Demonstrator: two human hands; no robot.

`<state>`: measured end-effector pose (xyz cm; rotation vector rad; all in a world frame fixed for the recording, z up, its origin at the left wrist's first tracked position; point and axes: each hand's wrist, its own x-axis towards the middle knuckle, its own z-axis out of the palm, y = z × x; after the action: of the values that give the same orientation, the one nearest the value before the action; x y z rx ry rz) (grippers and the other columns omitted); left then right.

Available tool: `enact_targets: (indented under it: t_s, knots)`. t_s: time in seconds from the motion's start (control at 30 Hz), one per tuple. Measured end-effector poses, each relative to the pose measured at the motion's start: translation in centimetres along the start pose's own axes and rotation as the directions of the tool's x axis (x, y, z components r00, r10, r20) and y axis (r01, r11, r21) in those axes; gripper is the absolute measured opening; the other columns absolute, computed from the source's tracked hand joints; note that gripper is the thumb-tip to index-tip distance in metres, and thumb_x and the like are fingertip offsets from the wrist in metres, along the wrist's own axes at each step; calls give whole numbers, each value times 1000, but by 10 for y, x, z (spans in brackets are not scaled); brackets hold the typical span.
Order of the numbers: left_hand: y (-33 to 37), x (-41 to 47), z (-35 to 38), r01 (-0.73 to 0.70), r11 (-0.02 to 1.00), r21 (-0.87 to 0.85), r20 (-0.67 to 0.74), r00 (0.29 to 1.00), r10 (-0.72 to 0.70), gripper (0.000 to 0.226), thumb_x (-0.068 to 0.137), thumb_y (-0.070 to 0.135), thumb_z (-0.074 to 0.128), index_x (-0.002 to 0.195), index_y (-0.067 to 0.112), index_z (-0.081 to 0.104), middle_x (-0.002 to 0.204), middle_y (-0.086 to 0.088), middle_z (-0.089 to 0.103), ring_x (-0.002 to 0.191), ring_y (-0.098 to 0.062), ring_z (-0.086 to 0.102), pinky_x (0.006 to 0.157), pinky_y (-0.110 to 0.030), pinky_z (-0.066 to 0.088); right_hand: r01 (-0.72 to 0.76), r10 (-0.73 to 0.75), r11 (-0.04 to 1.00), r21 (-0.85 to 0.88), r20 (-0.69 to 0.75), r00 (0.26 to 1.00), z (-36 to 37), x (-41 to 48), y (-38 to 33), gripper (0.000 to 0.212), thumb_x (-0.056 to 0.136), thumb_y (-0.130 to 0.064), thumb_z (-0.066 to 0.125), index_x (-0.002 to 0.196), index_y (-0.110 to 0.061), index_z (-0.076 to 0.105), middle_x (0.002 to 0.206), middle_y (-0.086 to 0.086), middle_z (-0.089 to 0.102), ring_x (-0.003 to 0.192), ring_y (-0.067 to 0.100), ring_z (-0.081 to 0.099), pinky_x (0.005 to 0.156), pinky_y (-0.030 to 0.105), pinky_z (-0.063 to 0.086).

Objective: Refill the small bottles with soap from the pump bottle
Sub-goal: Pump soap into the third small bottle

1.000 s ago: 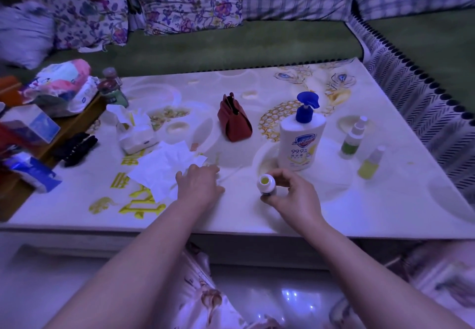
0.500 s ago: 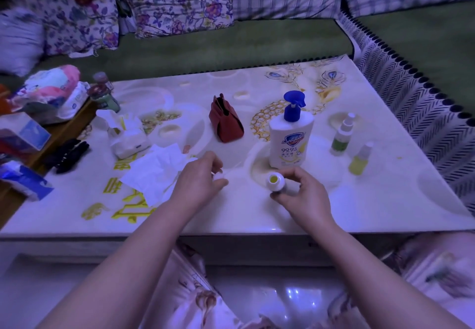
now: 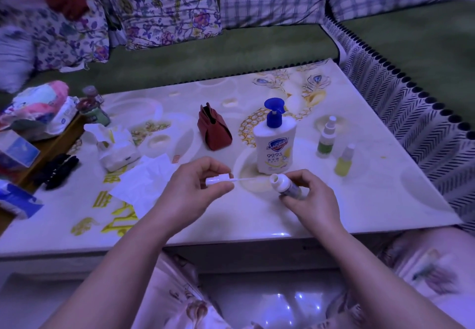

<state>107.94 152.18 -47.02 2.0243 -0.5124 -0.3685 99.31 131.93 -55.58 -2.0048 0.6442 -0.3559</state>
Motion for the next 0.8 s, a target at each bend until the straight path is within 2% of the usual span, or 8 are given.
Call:
enact_targets:
  t_s: [0.17, 0.27, 0.33, 0.47, 0.6, 0.7, 0.8]
  knots:
    - [3, 1, 4, 3, 989, 150, -63, 998, 7, 14, 79, 21, 76, 85, 29, 66, 86, 9, 68, 80, -24, 63, 69, -37, 51, 50, -51, 997, -54, -30, 998, -2, -1, -5, 25, 72, -20, 71, 90, -37, 65, 89, -17, 67, 87, 7, 61, 74, 32, 47]
    - [7, 2, 6, -10, 977, 214, -92, 995, 30, 14, 78, 23, 75, 86, 30, 65, 82, 14, 66, 76, -11, 62, 66, -28, 48, 88, -92, 993, -78, -47, 995, -2, -1, -7, 26, 72, -21, 71, 91, -37, 66, 89, -19, 66, 90, 8, 60, 80, 37, 48]
    - [10, 1, 7, -30, 959, 282, -102, 993, 61, 15, 78, 25, 75, 88, 31, 66, 80, 18, 64, 79, -4, 60, 67, -21, 46, 113, -119, 988, -103, -58, 991, -2, 0, -7, 26, 72, -22, 71, 93, -37, 67, 92, -18, 67, 93, 10, 60, 82, 38, 46]
    - [16, 3, 12, -78, 943, 325, -106, 987, 118, 18, 77, 28, 76, 94, 32, 70, 82, 18, 65, 81, -2, 60, 70, -10, 42, 158, -169, 964, -213, -38, 985, -1, 0, -10, 30, 73, -28, 69, 99, -41, 67, 98, -15, 66, 98, 11, 58, 79, 32, 35]
    - [17, 5, 22, -118, 929, 352, -77, 985, 154, 19, 81, 26, 73, 100, 24, 72, 92, 16, 68, 84, 3, 60, 73, 7, 28, 234, -242, 943, -236, -5, 970, -1, -3, -19, 36, 69, -30, 72, 102, -44, 66, 97, -14, 66, 97, 13, 57, 80, 36, 38]
    - [16, 8, 27, -124, 932, 339, -88, 983, 163, 21, 83, 26, 70, 104, 25, 71, 97, 14, 70, 89, 0, 62, 73, 0, 36, 281, -287, 936, -213, 6, 958, 0, -6, -24, 36, 67, -36, 67, 102, -46, 64, 94, -13, 65, 96, 15, 57, 80, 39, 40]
    - [16, 10, 27, -119, 938, 327, -95, 983, 158, 16, 84, 24, 69, 100, 25, 69, 89, 17, 69, 85, 0, 62, 71, 1, 35, 315, -322, 929, -196, -2, 947, 0, -6, -27, 40, 64, -39, 63, 103, -47, 62, 92, -15, 64, 94, 15, 57, 79, 39, 40]
